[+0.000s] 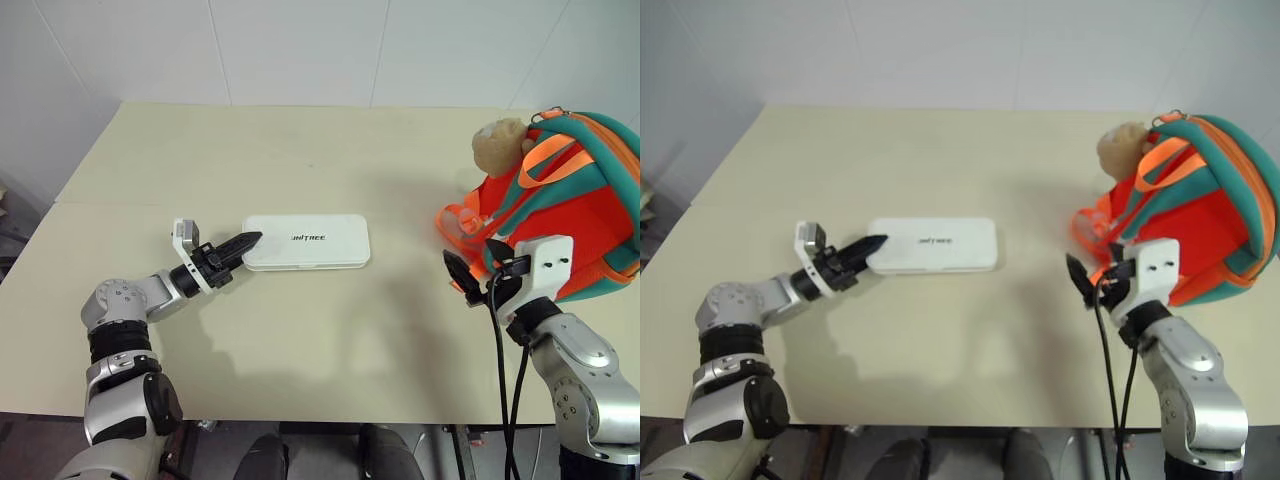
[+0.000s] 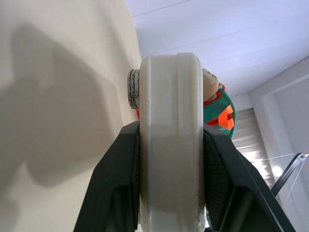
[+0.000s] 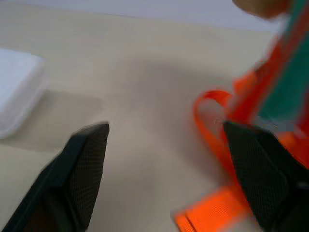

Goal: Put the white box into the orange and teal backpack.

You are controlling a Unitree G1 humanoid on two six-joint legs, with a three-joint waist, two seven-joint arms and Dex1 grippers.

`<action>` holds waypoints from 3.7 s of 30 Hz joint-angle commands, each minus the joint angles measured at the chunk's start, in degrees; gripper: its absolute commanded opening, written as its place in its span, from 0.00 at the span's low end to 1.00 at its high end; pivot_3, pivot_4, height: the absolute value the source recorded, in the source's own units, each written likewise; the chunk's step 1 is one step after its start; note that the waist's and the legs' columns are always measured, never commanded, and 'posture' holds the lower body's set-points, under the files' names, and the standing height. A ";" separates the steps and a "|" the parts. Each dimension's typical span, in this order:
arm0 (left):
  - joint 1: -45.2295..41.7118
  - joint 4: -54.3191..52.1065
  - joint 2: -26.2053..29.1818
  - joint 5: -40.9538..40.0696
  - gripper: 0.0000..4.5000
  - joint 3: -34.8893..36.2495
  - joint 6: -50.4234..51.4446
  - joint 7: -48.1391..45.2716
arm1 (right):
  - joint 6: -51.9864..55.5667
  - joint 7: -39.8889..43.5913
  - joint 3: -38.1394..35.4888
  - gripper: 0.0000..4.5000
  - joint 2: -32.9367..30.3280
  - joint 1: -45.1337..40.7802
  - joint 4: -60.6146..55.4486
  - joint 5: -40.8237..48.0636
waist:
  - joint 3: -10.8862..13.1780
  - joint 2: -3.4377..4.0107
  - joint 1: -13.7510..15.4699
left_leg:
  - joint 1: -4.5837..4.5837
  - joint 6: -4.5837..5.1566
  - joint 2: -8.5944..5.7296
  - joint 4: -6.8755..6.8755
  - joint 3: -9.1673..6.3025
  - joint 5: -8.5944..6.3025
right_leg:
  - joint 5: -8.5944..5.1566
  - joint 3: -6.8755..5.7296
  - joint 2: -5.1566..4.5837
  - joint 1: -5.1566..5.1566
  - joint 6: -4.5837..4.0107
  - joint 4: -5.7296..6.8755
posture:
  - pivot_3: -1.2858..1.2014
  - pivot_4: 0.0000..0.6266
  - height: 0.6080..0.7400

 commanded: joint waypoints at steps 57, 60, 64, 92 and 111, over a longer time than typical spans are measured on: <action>0.27 -2.54 5.77 -16.83 0.29 5.27 -10.45 12.90 | -3.18 13.71 8.52 0.12 -6.85 -24.14 13.06 8.91 | 0.01 0.01 -1.42 | -0.01 -0.05 0.00 -0.07 0.64 -0.04 | 0.23 0.61 0.03 -0.14 0.24 -0.52 | 0.52 0.24 1.00; -0.40 -0.54 6.83 -15.78 0.29 4.50 -11.71 11.84 | -1.23 16.72 10.28 0.12 -8.17 -24.41 8.91 11.55 | 0.01 0.01 -1.58 | -0.02 -0.04 0.00 -0.10 0.65 -0.05 | 0.23 0.61 0.03 -0.18 0.24 -0.53 | 0.52 0.24 1.00; -0.81 1.43 7.91 -14.82 0.29 3.37 -12.74 10.33 | 2.23 19.21 11.98 0.12 -9.93 -25.85 4.14 15.22 | 0.01 0.01 -1.54 | -0.02 -0.04 0.00 -0.10 0.66 -0.06 | 0.23 0.61 0.03 -0.21 0.25 -0.53 | 0.52 0.24 1.00; -2.19 3.02 22.65 -8.73 0.29 -4.73 -9.41 -8.83 | 11.60 45.97 11.58 0.12 -29.97 -31.03 -4.84 38.94 | 0.04 -0.06 -1.40 | -0.17 0.09 0.03 -0.02 0.71 -0.19 | 0.23 0.58 0.03 -0.29 0.26 -0.60 | 0.52 0.24 1.00; 1.84 -14.33 26.74 -9.12 0.29 -6.34 -17.22 -22.40 | 4.54 49.65 10.86 0.12 -26.38 -17.75 0.88 34.47 | 0.05 -0.08 -1.32 | -0.13 0.08 0.06 0.06 0.75 -0.21 | 0.23 0.60 0.03 -0.27 0.25 -0.52 | 0.52 0.24 1.00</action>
